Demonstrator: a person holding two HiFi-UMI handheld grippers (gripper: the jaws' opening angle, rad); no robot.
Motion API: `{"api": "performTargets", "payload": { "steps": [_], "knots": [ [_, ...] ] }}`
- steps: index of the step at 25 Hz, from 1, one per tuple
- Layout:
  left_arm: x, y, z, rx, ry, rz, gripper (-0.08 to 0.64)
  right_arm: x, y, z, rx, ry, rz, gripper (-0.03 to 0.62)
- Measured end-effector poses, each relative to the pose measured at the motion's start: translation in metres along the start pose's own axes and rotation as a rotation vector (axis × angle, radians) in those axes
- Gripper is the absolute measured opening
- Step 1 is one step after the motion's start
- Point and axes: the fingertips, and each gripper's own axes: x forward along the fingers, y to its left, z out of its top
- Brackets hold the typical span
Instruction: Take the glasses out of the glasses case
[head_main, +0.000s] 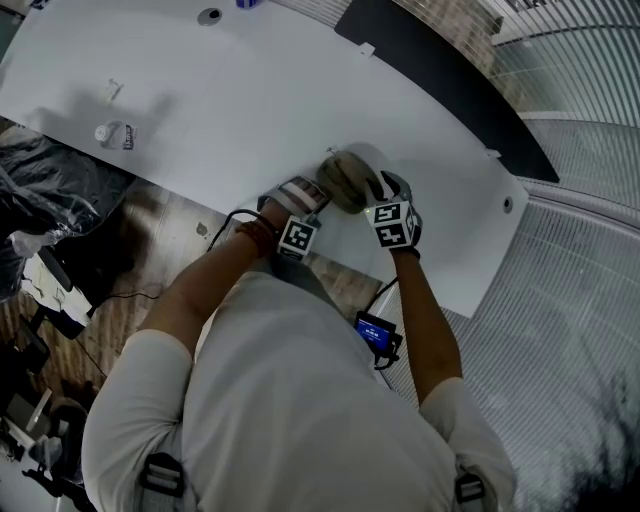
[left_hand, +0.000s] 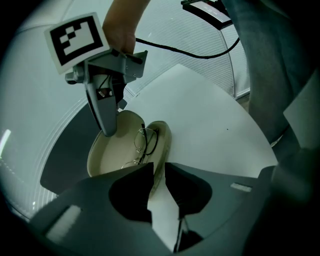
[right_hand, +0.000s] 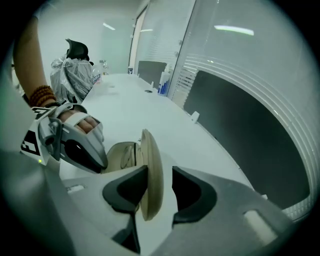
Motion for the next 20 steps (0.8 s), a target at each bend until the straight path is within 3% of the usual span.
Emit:
{"api": "performTargets", "payload": {
  "steps": [10, 20],
  "knots": [
    [0.004, 0.003, 0.000, -0.004, 0.000, 0.005, 0.069, 0.036, -0.043, -0.002, -0.070, 0.067, -0.053, 0.142],
    [0.002, 0.004, 0.004, -0.030, -0.019, 0.016, 0.061, 0.071, -0.045, -0.014, -0.141, 0.119, -0.011, 0.141]
  ]
}}
